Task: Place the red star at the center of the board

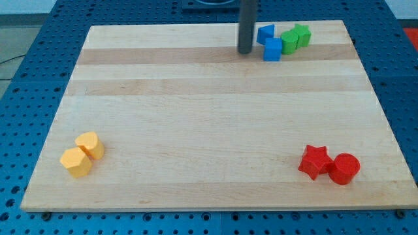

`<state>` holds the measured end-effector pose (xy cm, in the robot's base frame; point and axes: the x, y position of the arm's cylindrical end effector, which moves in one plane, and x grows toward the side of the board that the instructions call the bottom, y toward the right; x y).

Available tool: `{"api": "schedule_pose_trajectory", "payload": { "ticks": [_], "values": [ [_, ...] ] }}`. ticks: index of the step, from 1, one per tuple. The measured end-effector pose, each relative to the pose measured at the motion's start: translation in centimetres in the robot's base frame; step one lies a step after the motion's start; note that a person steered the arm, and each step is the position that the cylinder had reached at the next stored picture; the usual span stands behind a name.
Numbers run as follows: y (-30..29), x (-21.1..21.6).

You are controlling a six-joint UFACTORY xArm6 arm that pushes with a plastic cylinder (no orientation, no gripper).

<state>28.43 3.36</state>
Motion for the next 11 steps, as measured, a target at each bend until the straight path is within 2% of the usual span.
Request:
{"api": "schedule_pose_trajectory", "payload": {
  "ticks": [1,3,5,6,8,9,10,11],
  "values": [
    [-3.6,0.2],
    [-3.6,1.2],
    [-4.8,10.2],
    [0.9,15.1],
    [21.3,20.1],
    [22.8,28.8],
    [20.2,30.4],
    [14.1,29.8]
  ]
}}
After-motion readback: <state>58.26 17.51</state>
